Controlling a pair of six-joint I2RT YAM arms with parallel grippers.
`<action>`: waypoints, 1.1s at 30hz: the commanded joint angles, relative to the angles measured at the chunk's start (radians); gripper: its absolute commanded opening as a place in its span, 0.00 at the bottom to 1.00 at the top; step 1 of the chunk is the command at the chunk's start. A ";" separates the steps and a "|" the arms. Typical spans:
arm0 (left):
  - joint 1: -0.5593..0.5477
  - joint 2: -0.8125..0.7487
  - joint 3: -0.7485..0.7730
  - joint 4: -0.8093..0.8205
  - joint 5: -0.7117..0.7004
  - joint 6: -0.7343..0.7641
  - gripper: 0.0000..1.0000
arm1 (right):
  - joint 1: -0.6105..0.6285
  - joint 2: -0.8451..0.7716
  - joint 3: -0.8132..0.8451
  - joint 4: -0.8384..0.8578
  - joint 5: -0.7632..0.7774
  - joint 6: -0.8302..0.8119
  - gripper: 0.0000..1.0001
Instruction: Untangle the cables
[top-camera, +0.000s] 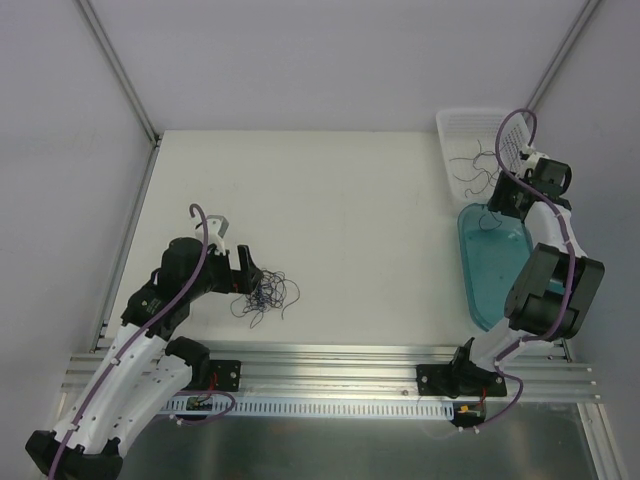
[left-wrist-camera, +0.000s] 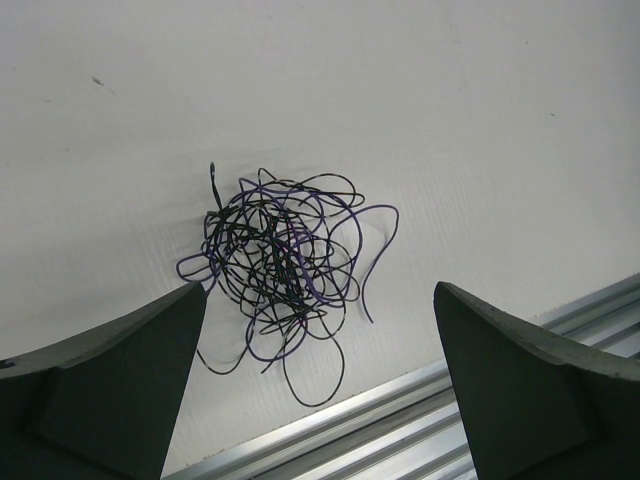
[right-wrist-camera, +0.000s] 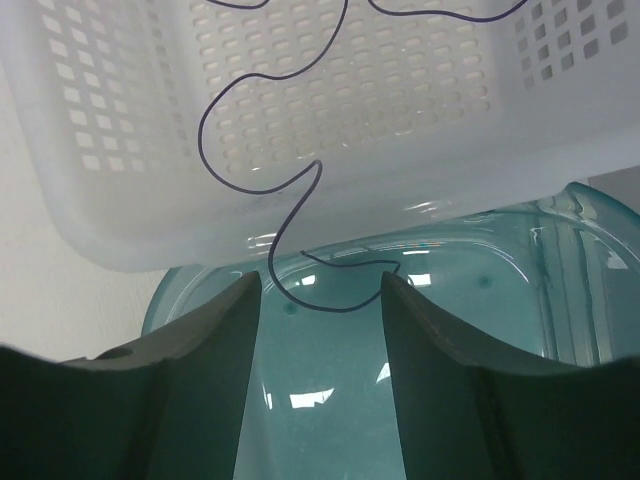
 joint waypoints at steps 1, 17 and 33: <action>0.004 0.009 -0.003 0.011 0.033 0.011 0.99 | -0.002 0.002 -0.011 0.026 -0.076 -0.067 0.54; 0.004 0.038 -0.002 0.011 0.033 0.019 0.99 | -0.007 0.078 0.001 0.040 -0.140 -0.065 0.44; 0.004 0.001 -0.003 0.011 0.033 0.022 0.99 | -0.004 -0.073 -0.050 0.016 -0.145 -0.015 0.01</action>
